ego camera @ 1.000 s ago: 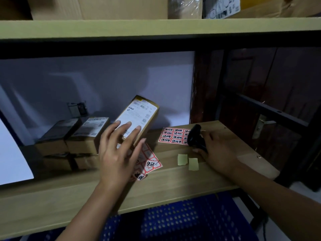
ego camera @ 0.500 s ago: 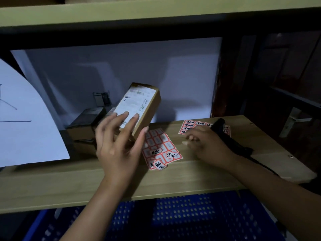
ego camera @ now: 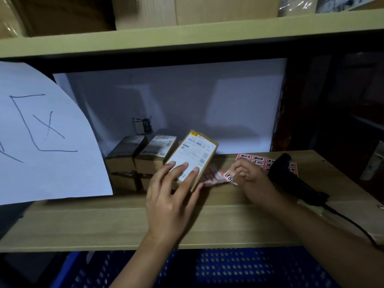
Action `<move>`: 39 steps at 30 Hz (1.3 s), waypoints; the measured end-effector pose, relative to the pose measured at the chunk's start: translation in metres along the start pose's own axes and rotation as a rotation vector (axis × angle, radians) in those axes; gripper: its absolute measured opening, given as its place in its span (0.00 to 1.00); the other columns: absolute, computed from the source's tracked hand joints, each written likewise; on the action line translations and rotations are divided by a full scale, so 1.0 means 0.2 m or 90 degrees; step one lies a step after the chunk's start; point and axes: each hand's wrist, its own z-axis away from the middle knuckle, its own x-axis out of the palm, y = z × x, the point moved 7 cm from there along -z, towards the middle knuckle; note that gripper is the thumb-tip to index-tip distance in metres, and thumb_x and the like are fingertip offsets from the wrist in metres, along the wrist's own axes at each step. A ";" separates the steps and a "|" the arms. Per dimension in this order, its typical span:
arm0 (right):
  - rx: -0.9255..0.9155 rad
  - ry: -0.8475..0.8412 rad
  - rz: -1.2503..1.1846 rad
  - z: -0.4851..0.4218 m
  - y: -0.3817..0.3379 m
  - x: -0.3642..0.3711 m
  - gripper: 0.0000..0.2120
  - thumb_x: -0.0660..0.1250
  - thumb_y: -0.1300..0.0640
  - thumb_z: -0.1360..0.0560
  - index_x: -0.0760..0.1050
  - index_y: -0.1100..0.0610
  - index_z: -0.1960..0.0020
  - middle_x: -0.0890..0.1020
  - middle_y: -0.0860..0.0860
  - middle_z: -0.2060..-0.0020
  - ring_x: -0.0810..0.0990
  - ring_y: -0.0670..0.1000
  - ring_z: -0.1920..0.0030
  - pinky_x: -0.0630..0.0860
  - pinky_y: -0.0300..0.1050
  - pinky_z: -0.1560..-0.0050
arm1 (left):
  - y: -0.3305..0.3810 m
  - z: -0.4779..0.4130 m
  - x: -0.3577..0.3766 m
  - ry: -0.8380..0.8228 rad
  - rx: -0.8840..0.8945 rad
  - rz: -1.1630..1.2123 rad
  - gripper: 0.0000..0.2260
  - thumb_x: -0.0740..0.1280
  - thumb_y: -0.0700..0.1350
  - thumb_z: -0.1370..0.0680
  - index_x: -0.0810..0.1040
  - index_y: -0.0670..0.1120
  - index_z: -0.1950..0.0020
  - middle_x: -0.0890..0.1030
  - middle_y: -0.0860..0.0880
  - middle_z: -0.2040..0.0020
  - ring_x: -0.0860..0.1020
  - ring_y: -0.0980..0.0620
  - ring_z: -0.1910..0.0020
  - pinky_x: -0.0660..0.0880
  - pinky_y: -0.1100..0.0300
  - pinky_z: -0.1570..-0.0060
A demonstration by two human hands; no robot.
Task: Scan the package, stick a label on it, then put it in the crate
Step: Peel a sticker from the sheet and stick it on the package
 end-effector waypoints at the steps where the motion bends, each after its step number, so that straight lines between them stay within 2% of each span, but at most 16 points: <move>1: -0.028 0.038 -0.048 0.00 -0.08 -0.04 0.05 0.68 0.66 0.22 0.78 0.59 0.55 0.82 0.58 0.63 0.79 0.51 0.65 0.75 0.40 0.61 | 0.00 0.01 0.01 -0.002 0.004 0.002 0.13 0.76 0.50 0.20 0.87 0.48 0.37 0.87 0.45 0.37 0.82 0.40 0.36 0.82 0.43 0.37; 3: -0.084 0.045 -0.054 -0.01 -0.25 -0.05 0.04 0.69 0.65 0.23 0.79 0.58 0.54 0.81 0.51 0.64 0.79 0.46 0.65 0.76 0.37 0.61 | 0.00 0.01 0.03 -0.016 0.012 0.011 0.14 0.75 0.51 0.19 0.86 0.47 0.35 0.86 0.46 0.36 0.81 0.40 0.34 0.81 0.43 0.36; 5: -0.119 0.015 0.034 -0.03 -0.33 -0.02 0.05 0.69 0.62 0.23 0.79 0.55 0.56 0.79 0.46 0.66 0.76 0.42 0.67 0.75 0.38 0.62 | -0.01 0.01 0.05 -0.032 0.011 0.020 0.15 0.74 0.52 0.19 0.86 0.47 0.35 0.86 0.46 0.36 0.80 0.41 0.33 0.81 0.43 0.35; 9: -0.105 -0.029 0.166 -0.03 -0.26 0.02 0.04 0.69 0.60 0.23 0.78 0.53 0.56 0.82 0.49 0.66 0.79 0.47 0.65 0.80 0.52 0.57 | -0.01 0.02 0.07 -0.042 0.003 0.032 0.15 0.76 0.52 0.20 0.86 0.48 0.35 0.86 0.48 0.36 0.80 0.43 0.33 0.81 0.45 0.36; 13: -0.084 -0.108 0.234 0.06 -0.16 0.05 0.03 0.66 0.56 0.22 0.75 0.50 0.55 0.82 0.49 0.62 0.80 0.49 0.60 0.78 0.56 0.54 | -0.01 0.02 0.07 -0.043 0.010 0.023 0.15 0.75 0.51 0.19 0.86 0.48 0.35 0.86 0.48 0.36 0.80 0.42 0.33 0.82 0.44 0.37; 16: -0.078 -0.075 0.195 0.08 -0.17 0.01 0.04 0.65 0.56 0.21 0.74 0.49 0.54 0.81 0.52 0.63 0.79 0.51 0.61 0.78 0.58 0.55 | 0.00 0.02 0.06 -0.034 0.009 0.015 0.15 0.76 0.51 0.20 0.86 0.48 0.35 0.86 0.48 0.36 0.80 0.42 0.33 0.82 0.44 0.38; 19: -0.111 0.025 0.039 0.06 -0.33 -0.05 0.04 0.69 0.60 0.23 0.79 0.53 0.55 0.80 0.51 0.59 0.79 0.51 0.61 0.78 0.49 0.55 | 0.03 0.00 0.05 -0.021 0.011 0.027 0.16 0.75 0.52 0.19 0.85 0.47 0.33 0.86 0.48 0.36 0.80 0.43 0.33 0.82 0.44 0.37; 22: -0.126 0.020 -0.060 0.01 -0.50 -0.01 0.04 0.73 0.62 0.25 0.82 0.56 0.57 0.79 0.45 0.66 0.73 0.46 0.66 0.72 0.37 0.62 | 0.08 -0.03 0.03 -0.005 0.003 0.057 0.23 0.76 0.52 0.20 0.80 0.44 0.28 0.85 0.47 0.36 0.78 0.45 0.32 0.80 0.47 0.32; 24: -0.152 0.007 0.006 -0.03 -0.57 0.04 0.02 0.74 0.60 0.27 0.82 0.54 0.57 0.78 0.42 0.70 0.70 0.46 0.70 0.70 0.35 0.66 | 0.11 -0.04 0.01 0.016 -0.016 0.093 0.28 0.79 0.49 0.22 0.76 0.41 0.26 0.81 0.46 0.34 0.78 0.46 0.31 0.77 0.51 0.28; 27: -0.157 0.023 0.093 -0.05 -0.62 0.05 0.06 0.75 0.54 0.29 0.79 0.51 0.54 0.81 0.42 0.69 0.71 0.46 0.71 0.71 0.38 0.65 | 0.11 -0.07 -0.01 0.054 -0.049 0.136 0.23 0.78 0.50 0.22 0.80 0.41 0.30 0.76 0.46 0.34 0.78 0.47 0.33 0.74 0.57 0.27; 31: -0.179 0.136 0.128 -0.02 -0.62 -0.01 0.17 0.79 0.48 0.32 0.77 0.51 0.49 0.76 0.44 0.56 0.75 0.39 0.59 0.69 0.29 0.57 | 0.09 -0.09 0.00 0.061 -0.048 0.123 0.20 0.78 0.51 0.21 0.84 0.39 0.35 0.83 0.41 0.39 0.80 0.44 0.35 0.73 0.57 0.27; 33: -0.129 0.215 0.123 0.01 -0.55 -0.02 0.26 0.79 0.43 0.34 0.73 0.52 0.44 0.74 0.47 0.50 0.76 0.42 0.54 0.72 0.34 0.50 | 0.06 -0.09 0.00 0.069 -0.049 0.110 0.19 0.78 0.51 0.22 0.85 0.39 0.37 0.85 0.40 0.40 0.80 0.44 0.34 0.73 0.57 0.26; 34: -0.067 0.225 0.098 0.02 -0.49 -0.02 0.29 0.79 0.41 0.35 0.70 0.52 0.42 0.74 0.49 0.49 0.77 0.44 0.53 0.74 0.38 0.50 | 0.06 -0.10 0.00 0.078 -0.049 0.102 0.19 0.79 0.50 0.23 0.85 0.39 0.38 0.85 0.40 0.40 0.80 0.45 0.34 0.75 0.55 0.27; 36: 0.081 0.152 -0.026 0.04 -0.41 0.04 0.35 0.78 0.39 0.35 0.64 0.49 0.38 0.80 0.52 0.50 0.83 0.48 0.54 0.79 0.45 0.49 | 0.05 -0.11 -0.01 0.099 -0.045 0.077 0.19 0.81 0.50 0.24 0.86 0.38 0.41 0.86 0.39 0.40 0.79 0.45 0.35 0.76 0.52 0.31; 37: 0.135 0.094 -0.131 0.04 -0.39 0.08 0.34 0.78 0.42 0.32 0.62 0.50 0.36 0.85 0.53 0.52 0.86 0.48 0.56 0.82 0.46 0.50 | 0.06 -0.11 -0.01 0.104 -0.043 0.066 0.19 0.80 0.51 0.24 0.86 0.38 0.42 0.86 0.39 0.40 0.79 0.45 0.36 0.76 0.52 0.32; 39: 0.173 0.005 -0.299 0.04 -0.39 0.15 0.30 0.76 0.56 0.27 0.61 0.54 0.34 0.89 0.51 0.61 0.88 0.44 0.62 0.82 0.39 0.60 | 0.07 -0.12 0.00 0.095 -0.048 0.051 0.19 0.77 0.54 0.22 0.85 0.39 0.42 0.86 0.41 0.37 0.80 0.44 0.37 0.76 0.53 0.32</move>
